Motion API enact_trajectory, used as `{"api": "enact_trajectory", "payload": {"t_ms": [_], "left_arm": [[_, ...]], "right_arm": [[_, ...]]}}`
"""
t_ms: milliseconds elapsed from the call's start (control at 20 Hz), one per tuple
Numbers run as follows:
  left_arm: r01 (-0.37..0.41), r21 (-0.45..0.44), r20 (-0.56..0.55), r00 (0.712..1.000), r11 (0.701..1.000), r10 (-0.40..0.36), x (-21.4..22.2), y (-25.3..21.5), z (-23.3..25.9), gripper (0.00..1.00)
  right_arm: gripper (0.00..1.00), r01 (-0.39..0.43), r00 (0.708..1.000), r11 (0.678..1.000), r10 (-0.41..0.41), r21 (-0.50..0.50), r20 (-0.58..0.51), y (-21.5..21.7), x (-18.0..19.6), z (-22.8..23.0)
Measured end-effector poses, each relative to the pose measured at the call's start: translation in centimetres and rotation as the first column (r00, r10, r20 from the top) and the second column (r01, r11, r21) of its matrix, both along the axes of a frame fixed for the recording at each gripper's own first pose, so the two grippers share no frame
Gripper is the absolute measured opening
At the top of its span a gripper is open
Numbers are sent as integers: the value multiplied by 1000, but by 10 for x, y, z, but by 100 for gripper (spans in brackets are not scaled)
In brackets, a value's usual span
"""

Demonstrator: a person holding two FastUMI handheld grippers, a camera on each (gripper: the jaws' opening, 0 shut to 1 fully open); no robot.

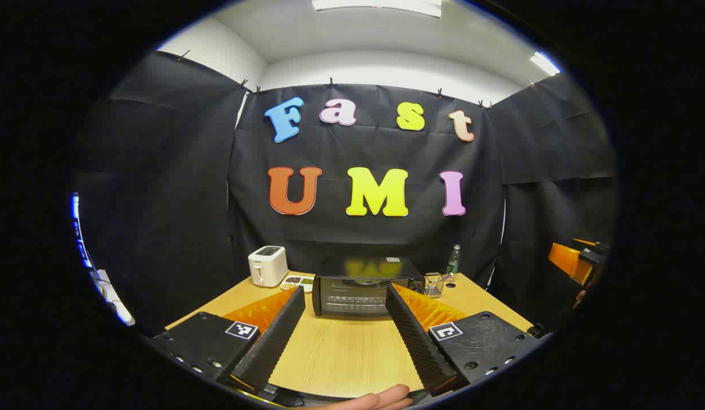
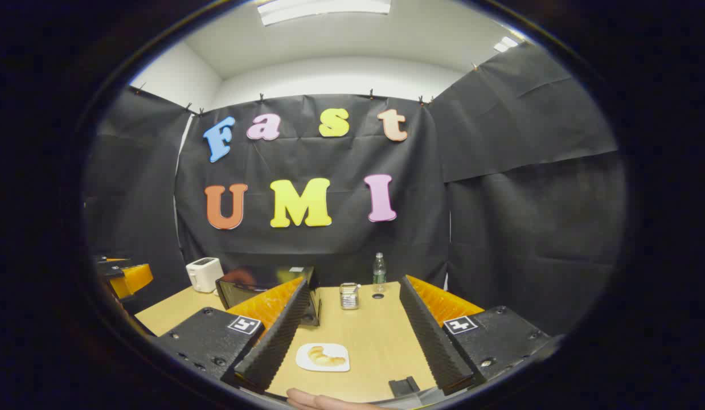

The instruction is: Open the electric oven with the left hand, put the food in, and close the electric oven.

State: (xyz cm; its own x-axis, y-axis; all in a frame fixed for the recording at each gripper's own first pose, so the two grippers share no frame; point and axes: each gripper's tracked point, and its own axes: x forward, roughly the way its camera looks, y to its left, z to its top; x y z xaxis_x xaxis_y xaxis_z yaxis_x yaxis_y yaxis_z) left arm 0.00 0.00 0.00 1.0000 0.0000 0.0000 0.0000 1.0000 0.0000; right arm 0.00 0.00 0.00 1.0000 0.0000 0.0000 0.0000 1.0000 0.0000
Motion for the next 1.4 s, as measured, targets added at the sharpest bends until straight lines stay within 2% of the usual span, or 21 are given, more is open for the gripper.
{"api": "enact_trajectory", "payload": {"t_ms": [650,850,1000,1100,1250,1400], "left_arm": [[13,3,68,998,1000,-13,14,1,15,94],[28,42,94,995,999,-32,51,-3,15,93],[62,49,55,996,997,-65,86,-12,8,94],[101,57,45,994,993,-104,108,-25,10,93],[79,106,44,995,991,-84,147,-30,8,94],[119,131,3,993,984,-120,197,-45,-16,95]], "right_arm": [[100,-37,999,999,37,18,13,-1,1,-4],[100,-66,997,998,65,24,30,1,2,-2],[100,-81,995,996,79,29,62,-1,-2,1],[100,-70,995,997,68,26,72,-8,-4,-1],[100,-56,995,998,55,13,81,-18,-6,-1],[99,-45,995,999,43,21,92,-28,-7,-4]]}}
